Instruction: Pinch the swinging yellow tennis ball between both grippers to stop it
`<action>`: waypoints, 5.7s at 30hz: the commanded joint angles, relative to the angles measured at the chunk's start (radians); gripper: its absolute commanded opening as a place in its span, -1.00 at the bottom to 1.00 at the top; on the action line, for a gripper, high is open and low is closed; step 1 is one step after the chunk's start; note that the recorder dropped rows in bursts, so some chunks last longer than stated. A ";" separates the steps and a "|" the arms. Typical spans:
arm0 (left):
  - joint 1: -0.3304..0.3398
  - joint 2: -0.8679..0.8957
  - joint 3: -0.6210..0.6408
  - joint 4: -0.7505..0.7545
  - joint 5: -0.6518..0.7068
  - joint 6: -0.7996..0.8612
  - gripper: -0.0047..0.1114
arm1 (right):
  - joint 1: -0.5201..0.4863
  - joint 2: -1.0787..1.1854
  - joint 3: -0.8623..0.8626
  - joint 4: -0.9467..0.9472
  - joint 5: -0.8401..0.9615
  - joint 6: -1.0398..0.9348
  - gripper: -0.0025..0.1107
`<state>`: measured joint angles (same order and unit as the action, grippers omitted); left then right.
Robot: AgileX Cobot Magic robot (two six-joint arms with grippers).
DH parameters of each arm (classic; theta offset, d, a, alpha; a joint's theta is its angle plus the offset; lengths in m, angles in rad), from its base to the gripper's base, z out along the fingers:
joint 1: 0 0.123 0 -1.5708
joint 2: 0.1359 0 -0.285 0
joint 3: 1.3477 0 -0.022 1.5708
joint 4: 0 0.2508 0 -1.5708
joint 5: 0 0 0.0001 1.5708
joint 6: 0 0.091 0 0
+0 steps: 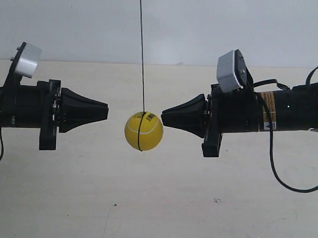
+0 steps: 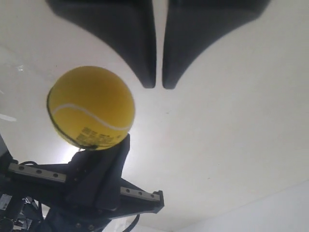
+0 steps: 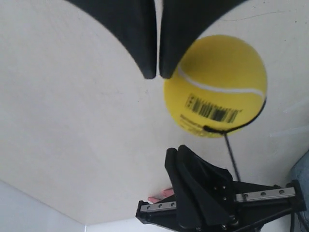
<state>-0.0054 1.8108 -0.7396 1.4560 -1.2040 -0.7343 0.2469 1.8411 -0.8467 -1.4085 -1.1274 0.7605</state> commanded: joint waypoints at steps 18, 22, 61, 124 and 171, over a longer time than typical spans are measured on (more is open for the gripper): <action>0.015 0.000 -0.003 0.037 -0.017 -0.023 -0.84 | -0.008 -0.003 -0.004 -0.017 -0.004 -0.010 -0.96; 0.015 0.000 -0.003 0.037 -0.017 -0.027 -0.84 | -0.008 -0.003 -0.004 -0.025 -0.004 -0.008 -0.96; 0.264 -0.078 -0.003 -0.011 -0.017 -0.051 -0.84 | -0.358 -0.125 -0.004 -0.048 -0.035 0.068 -0.96; 0.298 -1.591 0.207 0.288 0.707 -1.092 -0.84 | -0.015 -1.559 0.261 0.359 1.377 0.083 -0.96; 0.217 -1.811 0.626 0.260 0.930 -1.135 -0.84 | -0.015 -1.799 0.513 0.536 1.461 0.102 -0.96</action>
<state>0.2188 0.0015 -0.1157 1.7267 -0.2732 -1.8566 0.2298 0.0479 -0.3369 -0.8754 0.3327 0.8593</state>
